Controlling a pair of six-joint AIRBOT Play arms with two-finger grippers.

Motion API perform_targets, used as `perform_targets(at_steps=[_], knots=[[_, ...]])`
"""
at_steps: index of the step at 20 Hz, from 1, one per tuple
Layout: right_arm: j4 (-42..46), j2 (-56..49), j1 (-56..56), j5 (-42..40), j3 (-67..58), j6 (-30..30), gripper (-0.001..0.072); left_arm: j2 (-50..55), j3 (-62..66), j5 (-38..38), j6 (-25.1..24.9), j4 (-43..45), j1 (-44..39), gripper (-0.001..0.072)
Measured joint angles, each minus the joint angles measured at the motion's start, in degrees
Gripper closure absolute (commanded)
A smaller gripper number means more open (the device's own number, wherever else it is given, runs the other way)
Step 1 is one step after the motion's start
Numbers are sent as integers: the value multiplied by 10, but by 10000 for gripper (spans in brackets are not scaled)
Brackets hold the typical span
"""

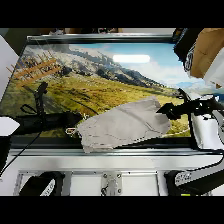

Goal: Fold the clothes and pants, and hang the long-sleeved shirts on hangers.

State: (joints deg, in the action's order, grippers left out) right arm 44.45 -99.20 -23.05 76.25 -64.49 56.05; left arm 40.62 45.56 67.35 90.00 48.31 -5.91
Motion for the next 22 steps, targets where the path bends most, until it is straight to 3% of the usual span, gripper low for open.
perform_targets(at_steps=[5,6,7,8,9,16,22], knots=[[-1,-14,65,21,-4,-6,63,0,0,-3,0,0,0,691],[-1,-16,77,23,-4,-6,184,0,0,-3,0,0,0,691],[3,-17,86,19,-4,-8,470,0,0,-2,0,0,0,691],[14,-19,94,10,-3,-11,665,0,0,-1,0,0,0,690],[14,-19,100,11,-3,-17,705,0,0,0,0,0,0,691],[5,5,74,16,-74,-22,706,0,-1,3,0,2,0,691],[4,44,-54,-71,-219,118,707,0,-1,1,0,1,0,690]])
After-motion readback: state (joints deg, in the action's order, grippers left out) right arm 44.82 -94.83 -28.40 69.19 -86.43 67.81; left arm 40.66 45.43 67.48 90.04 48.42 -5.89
